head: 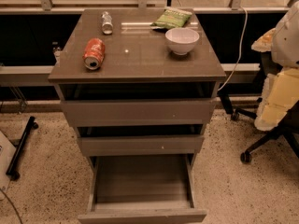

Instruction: Place coke can into bottom drawer

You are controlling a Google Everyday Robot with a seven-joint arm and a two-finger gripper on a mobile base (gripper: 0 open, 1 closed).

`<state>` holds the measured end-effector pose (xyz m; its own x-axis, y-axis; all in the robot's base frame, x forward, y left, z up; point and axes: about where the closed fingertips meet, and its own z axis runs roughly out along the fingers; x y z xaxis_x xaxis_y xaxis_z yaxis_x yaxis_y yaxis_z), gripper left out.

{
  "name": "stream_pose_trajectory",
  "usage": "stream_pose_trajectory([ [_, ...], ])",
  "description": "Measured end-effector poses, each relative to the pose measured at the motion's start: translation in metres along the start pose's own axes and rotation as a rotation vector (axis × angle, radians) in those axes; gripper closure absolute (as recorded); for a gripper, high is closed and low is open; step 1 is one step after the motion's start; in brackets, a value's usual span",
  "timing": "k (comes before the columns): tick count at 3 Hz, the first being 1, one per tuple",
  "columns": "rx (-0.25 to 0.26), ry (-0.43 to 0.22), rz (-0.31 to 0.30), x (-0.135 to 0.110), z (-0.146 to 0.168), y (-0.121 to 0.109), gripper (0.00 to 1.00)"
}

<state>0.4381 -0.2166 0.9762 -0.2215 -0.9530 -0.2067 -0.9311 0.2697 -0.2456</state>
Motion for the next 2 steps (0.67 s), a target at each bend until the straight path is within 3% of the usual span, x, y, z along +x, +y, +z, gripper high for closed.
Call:
stream_pose_trajectory([
  [1, 0.0, 0.0, 0.0, 0.0, 0.0, 0.0, 0.0],
  [2, -0.004, -0.055, 0.032, -0.017, 0.007, -0.001, 0.0],
])
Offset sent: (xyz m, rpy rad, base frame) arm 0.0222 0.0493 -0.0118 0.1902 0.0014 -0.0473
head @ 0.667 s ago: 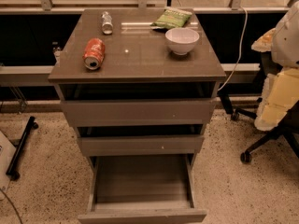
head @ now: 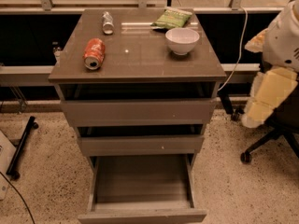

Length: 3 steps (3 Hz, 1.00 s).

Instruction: Place coke can into bottom drawer

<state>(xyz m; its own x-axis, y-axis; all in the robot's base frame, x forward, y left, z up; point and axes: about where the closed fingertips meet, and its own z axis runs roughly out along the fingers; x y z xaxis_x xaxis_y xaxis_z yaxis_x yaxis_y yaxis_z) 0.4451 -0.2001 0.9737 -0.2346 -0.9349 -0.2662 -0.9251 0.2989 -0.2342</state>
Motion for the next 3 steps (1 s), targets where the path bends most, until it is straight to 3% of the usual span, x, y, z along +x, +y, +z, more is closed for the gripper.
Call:
stream_pose_trajectory([
  [1, -0.003, -0.099, 0.012, -0.053, 0.013, 0.0, 0.0],
  [3, -0.018, -0.289, -0.005, -0.184, 0.042, -0.014, 0.0],
])
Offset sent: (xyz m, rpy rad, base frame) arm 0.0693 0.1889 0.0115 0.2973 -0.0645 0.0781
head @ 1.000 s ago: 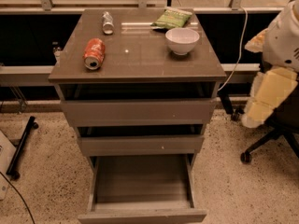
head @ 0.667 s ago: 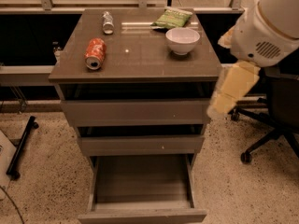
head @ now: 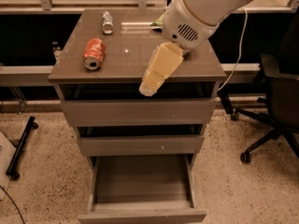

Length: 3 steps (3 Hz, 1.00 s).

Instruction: Place coke can into bottom drawer

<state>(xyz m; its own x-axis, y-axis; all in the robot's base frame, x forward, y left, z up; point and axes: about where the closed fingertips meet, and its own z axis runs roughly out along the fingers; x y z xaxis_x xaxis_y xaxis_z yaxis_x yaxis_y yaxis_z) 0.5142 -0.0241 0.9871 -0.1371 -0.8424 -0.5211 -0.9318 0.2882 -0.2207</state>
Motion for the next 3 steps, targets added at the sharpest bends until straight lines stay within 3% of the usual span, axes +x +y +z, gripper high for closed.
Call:
stream_pose_trajectory([
  [1, 0.0, 0.0, 0.0, 0.0, 0.0, 0.0, 0.0],
  [2, 0.008, -0.019, 0.056, -0.005, 0.016, -0.006, 0.0],
  [3, 0.033, -0.085, 0.115, -0.027, 0.051, -0.024, 0.0],
])
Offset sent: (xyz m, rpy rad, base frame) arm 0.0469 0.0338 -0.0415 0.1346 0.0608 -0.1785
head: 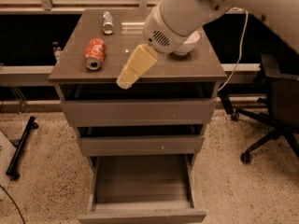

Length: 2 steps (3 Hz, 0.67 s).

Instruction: Place coke can into bottom drawer

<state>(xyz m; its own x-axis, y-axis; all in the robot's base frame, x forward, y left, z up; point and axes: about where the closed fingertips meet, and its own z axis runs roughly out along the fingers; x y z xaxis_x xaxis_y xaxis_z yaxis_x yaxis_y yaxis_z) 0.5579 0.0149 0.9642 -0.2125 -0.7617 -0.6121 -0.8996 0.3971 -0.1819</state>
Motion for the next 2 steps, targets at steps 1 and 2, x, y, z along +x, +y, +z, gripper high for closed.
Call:
stream_pose_trajectory([
  [1, 0.041, -0.061, 0.045, -0.02, 0.038, -0.019, 0.0],
  [2, 0.078, -0.13, 0.091, -0.042, 0.084, -0.044, 0.0],
])
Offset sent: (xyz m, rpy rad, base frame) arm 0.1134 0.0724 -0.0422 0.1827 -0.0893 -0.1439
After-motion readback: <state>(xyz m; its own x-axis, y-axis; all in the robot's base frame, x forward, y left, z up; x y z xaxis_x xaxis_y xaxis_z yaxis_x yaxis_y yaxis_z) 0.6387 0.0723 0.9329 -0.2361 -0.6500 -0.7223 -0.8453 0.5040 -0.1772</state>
